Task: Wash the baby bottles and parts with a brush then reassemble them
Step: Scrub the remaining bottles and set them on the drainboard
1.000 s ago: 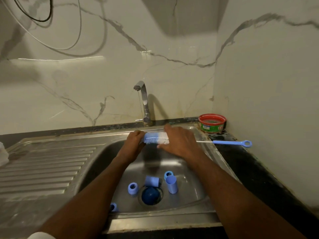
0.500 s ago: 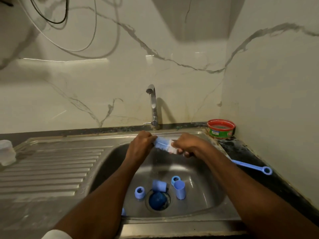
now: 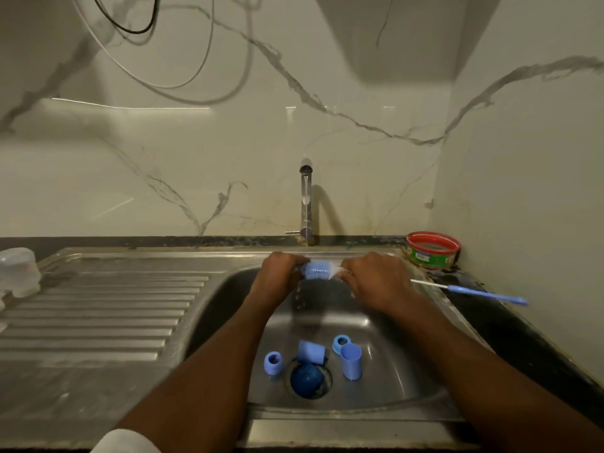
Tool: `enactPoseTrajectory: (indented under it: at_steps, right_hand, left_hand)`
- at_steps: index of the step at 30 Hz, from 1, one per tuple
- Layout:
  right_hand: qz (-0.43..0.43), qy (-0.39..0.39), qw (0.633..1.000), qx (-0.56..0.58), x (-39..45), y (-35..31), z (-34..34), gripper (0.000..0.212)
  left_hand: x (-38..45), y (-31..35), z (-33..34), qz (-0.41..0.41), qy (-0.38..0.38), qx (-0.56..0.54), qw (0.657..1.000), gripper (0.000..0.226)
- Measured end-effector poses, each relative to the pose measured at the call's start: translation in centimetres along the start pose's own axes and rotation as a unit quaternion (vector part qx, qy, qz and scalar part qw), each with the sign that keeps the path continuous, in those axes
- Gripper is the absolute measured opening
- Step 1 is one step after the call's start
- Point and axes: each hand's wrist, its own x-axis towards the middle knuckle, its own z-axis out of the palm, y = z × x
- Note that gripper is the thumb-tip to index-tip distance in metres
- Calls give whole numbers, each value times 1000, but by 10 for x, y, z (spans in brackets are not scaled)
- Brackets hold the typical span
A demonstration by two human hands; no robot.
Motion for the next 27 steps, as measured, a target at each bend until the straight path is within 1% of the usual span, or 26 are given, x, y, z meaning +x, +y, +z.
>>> enactPoseTrajectory:
  at_steps: [1,2,3,4,5,6,7,8,9,10,11,12,13,14,15,17,18,20,21,22,23,24,25,26,27]
  right_hand:
    - [53,-48,991,115,1,-2,-6,28]
    - [115,-111,949,273,3,-3,-13,26]
    - [180,-172,873,419,4,-4,-21,25]
    - [228,-212,804,507,3,-4,-30,25]
    - [243,-234,777,531,0,-2,-34,25]
    - [234,-237,796,506,-2,0,-34,25]
    - [205,-214,851,433,-3,4,-29,26]
    - [166,-163,919,317,-4,8,-22,28]
    - [125,-98,968,194,-6,11,-15,34]
    - [72,-39,991,105,-6,15,-9,42]
    - [19,-3,998,57,-6,19,-4,50]
    - [-23,11,999,37,-5,21,-3,57]
    - [-54,5,998,10,-5,20,-1,60]
    - [-78,-3,997,-27,-5,19,1,57]
    - [-89,-2,994,-58,-5,17,2,49]
    - [-79,30,992,-97,-3,12,4,33]
    - [-66,45,992,-100,-3,9,5,31]
    - [-22,58,997,-54,-4,1,3,30]
    - [8,46,999,-13,-4,-3,1,28]
    - [39,16,998,38,-4,-5,-2,26]
    - [70,-32,991,113,-2,-6,-6,23]
    - [110,-93,964,225,0,-5,-11,19]
    - [156,-158,913,343,3,-2,-18,17]
    - [195,-209,860,423,4,0,-25,17]
    - [213,-234,831,457,2,4,-30,18]
  left_hand:
    - [-1,0,-1,10,22,-6,1000,25]
    - [-2,2,0,22,40,-9,999,24]
    - [-3,3,-1,30,48,-1,998,25]
    - [-4,5,-1,38,51,10,998,26]
    - [-5,7,0,42,48,19,998,28]
    - [-4,9,1,45,48,19,998,29]
    - [-3,10,2,42,37,14,998,30]
    - [0,13,2,32,18,11,999,30]
    - [1,14,2,15,-8,10,1000,32]
    - [2,14,3,6,-33,6,999,33]
    - [2,14,4,1,-61,-5,998,35]
    - [1,12,5,1,-89,-20,996,36]
    - [-2,11,5,2,-115,-34,993,37]
    - [-5,10,6,4,-134,-46,990,38]
    - [-7,9,5,5,-142,-48,989,39]
    - [-8,6,2,-5,-117,-47,992,35]
    - [-6,6,1,-11,-86,-49,995,31]
    - [-5,4,-3,-17,-19,-35,999,26]
    - [-4,5,-5,-15,2,-14,1000,26]
    - [-4,6,-5,-10,16,17,1000,27]
    - [-4,8,-6,-4,29,47,998,29]
    - [-5,9,-5,2,38,69,997,29]
    - [-5,10,-3,13,45,87,995,30]
    - [-5,11,-1,26,46,101,993,31]
    - [-6,12,1,40,48,108,992,32]
